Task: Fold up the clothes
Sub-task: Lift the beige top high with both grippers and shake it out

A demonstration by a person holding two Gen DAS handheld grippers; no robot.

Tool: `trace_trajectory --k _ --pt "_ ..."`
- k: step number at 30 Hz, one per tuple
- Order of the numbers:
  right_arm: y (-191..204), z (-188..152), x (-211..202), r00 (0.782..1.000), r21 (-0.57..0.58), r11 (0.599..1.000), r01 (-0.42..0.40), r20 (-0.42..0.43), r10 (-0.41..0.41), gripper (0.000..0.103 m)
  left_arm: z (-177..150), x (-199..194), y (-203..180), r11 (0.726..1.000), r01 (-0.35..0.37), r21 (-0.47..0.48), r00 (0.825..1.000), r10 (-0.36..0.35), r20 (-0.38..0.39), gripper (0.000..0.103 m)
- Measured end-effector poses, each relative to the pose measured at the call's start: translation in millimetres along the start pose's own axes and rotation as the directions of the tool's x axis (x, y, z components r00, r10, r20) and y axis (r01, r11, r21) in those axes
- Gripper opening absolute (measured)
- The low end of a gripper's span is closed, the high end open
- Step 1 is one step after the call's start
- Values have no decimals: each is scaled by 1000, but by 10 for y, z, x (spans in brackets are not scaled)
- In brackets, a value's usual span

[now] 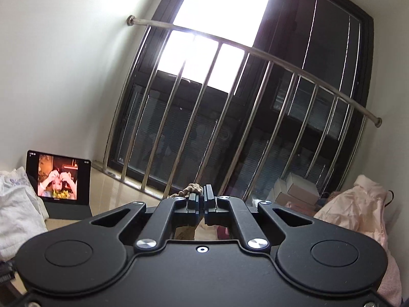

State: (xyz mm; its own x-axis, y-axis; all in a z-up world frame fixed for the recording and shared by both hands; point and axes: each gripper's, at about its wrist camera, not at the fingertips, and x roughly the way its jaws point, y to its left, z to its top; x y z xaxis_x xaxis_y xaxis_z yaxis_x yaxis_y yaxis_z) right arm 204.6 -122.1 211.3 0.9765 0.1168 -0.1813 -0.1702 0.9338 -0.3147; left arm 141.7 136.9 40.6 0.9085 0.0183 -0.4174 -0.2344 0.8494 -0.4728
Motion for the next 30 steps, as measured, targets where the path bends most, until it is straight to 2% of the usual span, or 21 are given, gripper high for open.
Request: trace_trajectory --k 2,5,12,15,19,23,24,25,26,27,28,29,30 --pt "-90 -92 12 1000 19 1000 -11 -21 11 3 147 -52 -29 1000 7 29 1000 -7 10 2" --pt "-180 -170 -19 998 56 997 -49 -28 50 3 176 -70 -130 995 9 100 1000 -8 -8 2" --pt "-124 -135 -209 994 63 992 -106 31 105 3 -274 123 -294 982 82 172 988 -58 -141 2" --pt "-75 -83 -285 991 57 991 -121 57 118 3 -544 212 -372 972 127 199 975 -85 -208 2" --pt "-31 -25 -352 990 63 991 -122 85 117 3 -846 258 -481 956 205 209 948 -141 -286 2" --pt "-22 7 -390 989 76 991 -108 107 100 3 -1097 217 -538 939 298 171 905 -221 -363 6" --pt "-19 9 -396 989 78 991 -105 110 96 3 -1142 187 -556 931 322 172 896 -242 -372 15" --pt "-22 10 -400 989 81 991 -106 110 97 3 -1178 141 -576 922 340 182 893 -256 -370 35" --pt "-27 11 -404 989 85 991 -108 110 98 3 -1207 79 -594 916 350 195 895 -265 -359 49" --pt "-35 10 -407 989 90 990 -110 110 100 3 -1231 0 -608 909 363 206 898 -282 -338 75" --pt "-45 9 -409 989 97 989 -112 110 101 3 -1252 -82 -617 899 382 215 898 -307 -315 84" --pt "-48 11 -411 989 101 988 -114 111 103 3 -1268 -159 -623 886 407 221 893 -336 -299 85" --pt "-48 14 -414 988 104 988 -117 111 105 3 -1281 -228 -628 870 441 220 881 -372 -293 87"
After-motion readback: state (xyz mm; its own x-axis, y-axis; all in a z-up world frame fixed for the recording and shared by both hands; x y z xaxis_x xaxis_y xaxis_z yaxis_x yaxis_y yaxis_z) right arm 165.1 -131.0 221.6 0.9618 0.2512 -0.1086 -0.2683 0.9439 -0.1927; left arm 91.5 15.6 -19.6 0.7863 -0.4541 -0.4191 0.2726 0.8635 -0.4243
